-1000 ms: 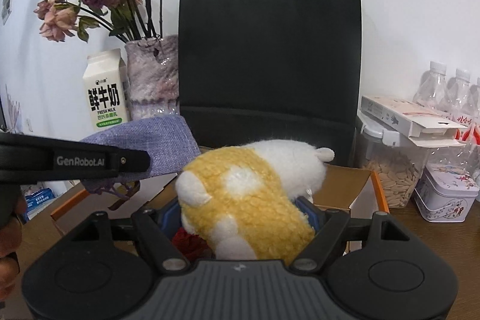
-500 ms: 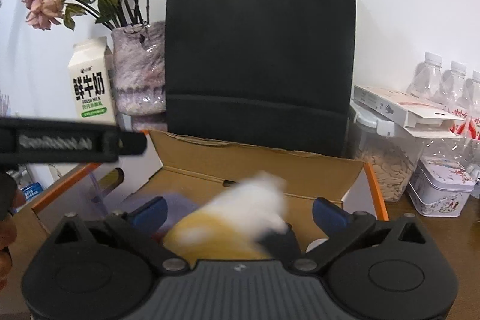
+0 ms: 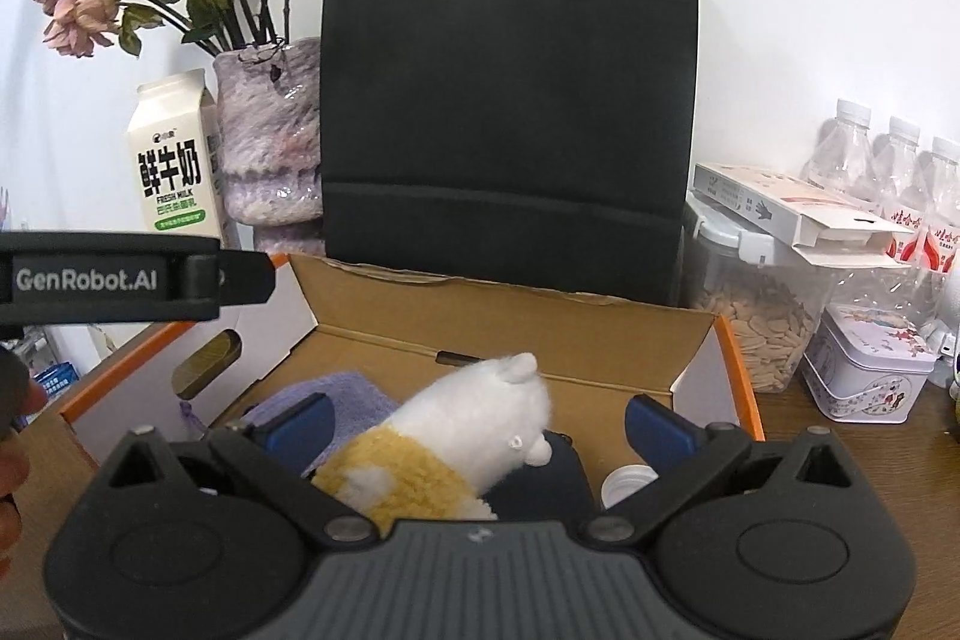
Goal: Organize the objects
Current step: 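Lower the pouch and plush dog into the box and open both grippers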
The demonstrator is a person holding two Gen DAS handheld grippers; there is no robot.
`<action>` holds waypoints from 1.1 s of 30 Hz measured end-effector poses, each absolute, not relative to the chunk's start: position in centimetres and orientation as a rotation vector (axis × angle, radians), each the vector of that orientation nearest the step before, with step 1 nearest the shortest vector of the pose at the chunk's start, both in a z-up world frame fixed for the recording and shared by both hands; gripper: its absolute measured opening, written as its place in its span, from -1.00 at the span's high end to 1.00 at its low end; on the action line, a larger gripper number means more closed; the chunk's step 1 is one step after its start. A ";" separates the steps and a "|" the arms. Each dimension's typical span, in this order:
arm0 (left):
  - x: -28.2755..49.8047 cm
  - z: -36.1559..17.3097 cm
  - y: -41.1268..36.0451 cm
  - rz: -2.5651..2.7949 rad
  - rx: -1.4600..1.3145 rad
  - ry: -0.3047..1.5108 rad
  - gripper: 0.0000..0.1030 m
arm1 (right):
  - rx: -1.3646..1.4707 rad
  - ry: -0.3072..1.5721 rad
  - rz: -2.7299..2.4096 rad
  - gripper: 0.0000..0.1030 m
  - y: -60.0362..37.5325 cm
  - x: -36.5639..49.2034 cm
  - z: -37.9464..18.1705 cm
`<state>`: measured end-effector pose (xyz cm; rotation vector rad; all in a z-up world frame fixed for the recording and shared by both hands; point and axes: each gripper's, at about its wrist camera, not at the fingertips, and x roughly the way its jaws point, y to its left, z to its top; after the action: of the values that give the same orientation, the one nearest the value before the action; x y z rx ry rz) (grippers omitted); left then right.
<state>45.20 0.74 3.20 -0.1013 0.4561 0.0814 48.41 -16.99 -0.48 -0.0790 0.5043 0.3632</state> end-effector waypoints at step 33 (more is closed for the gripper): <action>33.2 4.8 0.1 0.078 -0.106 0.423 -1.00 | -0.116 0.406 0.390 -1.00 -19.2 38.1 2.2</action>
<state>33.18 0.11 4.81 -0.1058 0.4233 0.0778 38.08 -19.21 2.23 -0.1157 0.4064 0.3905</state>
